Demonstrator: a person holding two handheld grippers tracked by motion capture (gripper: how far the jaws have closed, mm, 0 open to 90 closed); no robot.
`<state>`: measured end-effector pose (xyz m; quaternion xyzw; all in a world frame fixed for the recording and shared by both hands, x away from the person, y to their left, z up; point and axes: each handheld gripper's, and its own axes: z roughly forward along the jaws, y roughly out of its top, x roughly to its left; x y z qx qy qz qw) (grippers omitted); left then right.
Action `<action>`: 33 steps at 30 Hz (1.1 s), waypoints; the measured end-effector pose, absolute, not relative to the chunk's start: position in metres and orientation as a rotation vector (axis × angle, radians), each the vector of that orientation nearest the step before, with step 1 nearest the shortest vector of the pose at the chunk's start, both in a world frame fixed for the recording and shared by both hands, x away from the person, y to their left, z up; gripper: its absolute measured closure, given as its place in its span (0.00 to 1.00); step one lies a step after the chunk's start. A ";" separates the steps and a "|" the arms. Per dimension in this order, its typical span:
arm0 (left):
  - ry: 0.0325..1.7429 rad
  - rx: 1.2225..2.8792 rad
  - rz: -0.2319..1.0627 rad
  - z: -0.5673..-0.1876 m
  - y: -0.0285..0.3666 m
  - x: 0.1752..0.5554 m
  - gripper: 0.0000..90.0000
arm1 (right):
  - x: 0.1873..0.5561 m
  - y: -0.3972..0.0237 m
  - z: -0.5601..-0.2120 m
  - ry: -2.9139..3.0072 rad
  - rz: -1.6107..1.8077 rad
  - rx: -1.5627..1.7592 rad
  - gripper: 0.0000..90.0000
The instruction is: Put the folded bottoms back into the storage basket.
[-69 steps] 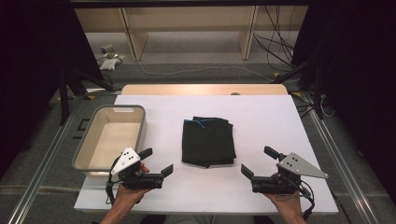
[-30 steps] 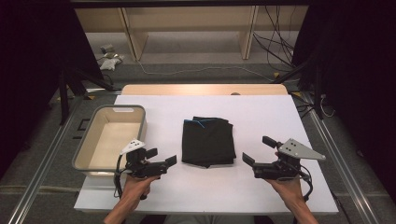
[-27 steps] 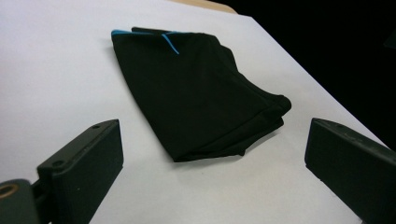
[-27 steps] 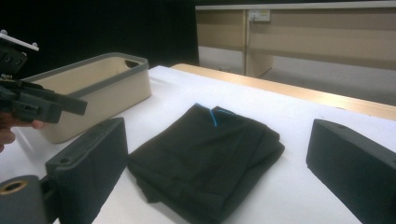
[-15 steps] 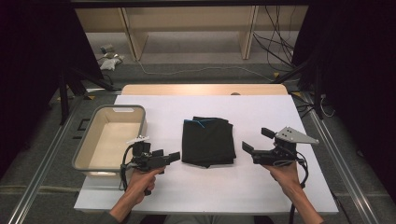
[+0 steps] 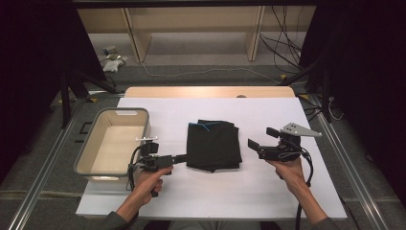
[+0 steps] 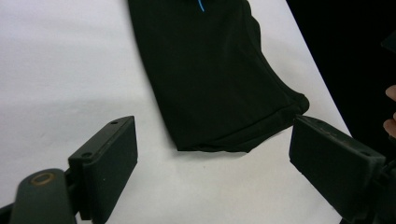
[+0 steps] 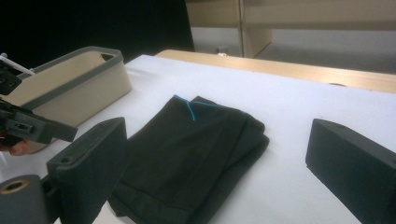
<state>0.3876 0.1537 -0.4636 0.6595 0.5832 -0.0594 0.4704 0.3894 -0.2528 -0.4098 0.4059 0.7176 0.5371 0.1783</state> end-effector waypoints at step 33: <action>1.538 1.692 -0.260 -0.481 0.116 0.421 0.22 | 0.434 -0.243 -0.430 2.141 1.423 1.291 0.07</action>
